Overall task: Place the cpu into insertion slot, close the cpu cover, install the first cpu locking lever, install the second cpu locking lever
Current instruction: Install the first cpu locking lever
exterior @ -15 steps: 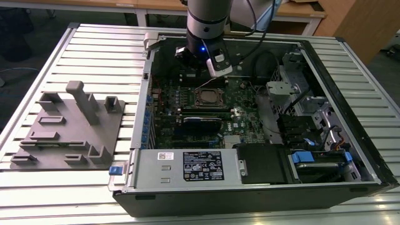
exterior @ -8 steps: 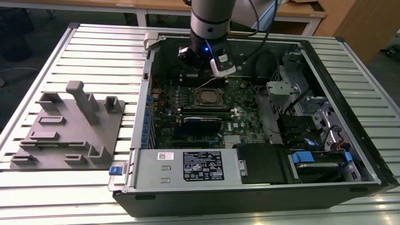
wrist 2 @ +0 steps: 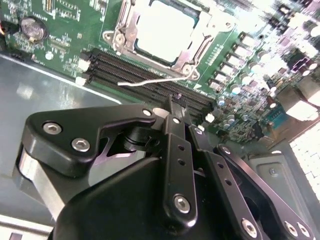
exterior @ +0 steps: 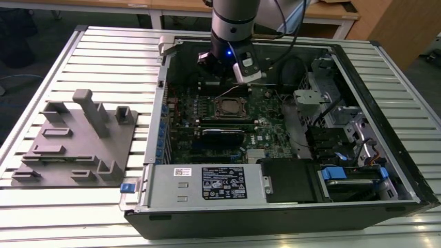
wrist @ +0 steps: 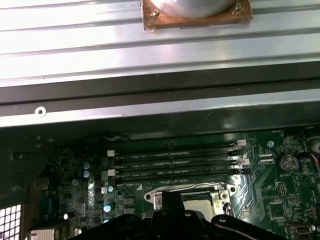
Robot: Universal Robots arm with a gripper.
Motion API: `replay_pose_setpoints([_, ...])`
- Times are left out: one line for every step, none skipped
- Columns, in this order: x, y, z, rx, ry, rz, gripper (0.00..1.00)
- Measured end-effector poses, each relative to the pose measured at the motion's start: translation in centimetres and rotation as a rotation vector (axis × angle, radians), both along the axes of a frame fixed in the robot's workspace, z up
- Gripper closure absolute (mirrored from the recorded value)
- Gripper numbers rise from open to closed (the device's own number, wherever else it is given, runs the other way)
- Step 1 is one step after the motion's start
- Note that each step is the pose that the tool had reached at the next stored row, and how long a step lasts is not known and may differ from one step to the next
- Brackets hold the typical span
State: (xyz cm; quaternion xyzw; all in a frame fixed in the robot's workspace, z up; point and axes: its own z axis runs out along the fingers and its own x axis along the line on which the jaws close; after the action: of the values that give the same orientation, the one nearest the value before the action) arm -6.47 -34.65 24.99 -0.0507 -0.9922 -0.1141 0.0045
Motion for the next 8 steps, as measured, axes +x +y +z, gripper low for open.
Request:
replay_pose_setpoints([0.00,0.03,-0.04,-0.0004,0.0000,0.000,0.90])
replay_pose_setpoints([0.02,0.06,-0.09,-0.0006,-0.0001,0.000,0.90])
replay_pose_setpoints([0.08,0.09,-0.13,-0.0007,-0.0001,0.000,0.90])
replay_pose_setpoints([0.20,0.11,-0.17,-0.0011,0.0000,0.000,0.90])
replay_pose_setpoints([0.34,0.14,-0.22,-0.0012,0.0000,0.000,0.90])
replay_pose_setpoints([0.45,0.16,-0.27,-0.0012,0.0000,0.000,0.90])
replay_pose_setpoints([0.52,0.18,-0.29,-0.0015,0.0000,0.000,0.90])
replay_pose_setpoints([0.52,0.18,-0.30,-0.0019,-0.0001,0.000,0.90])
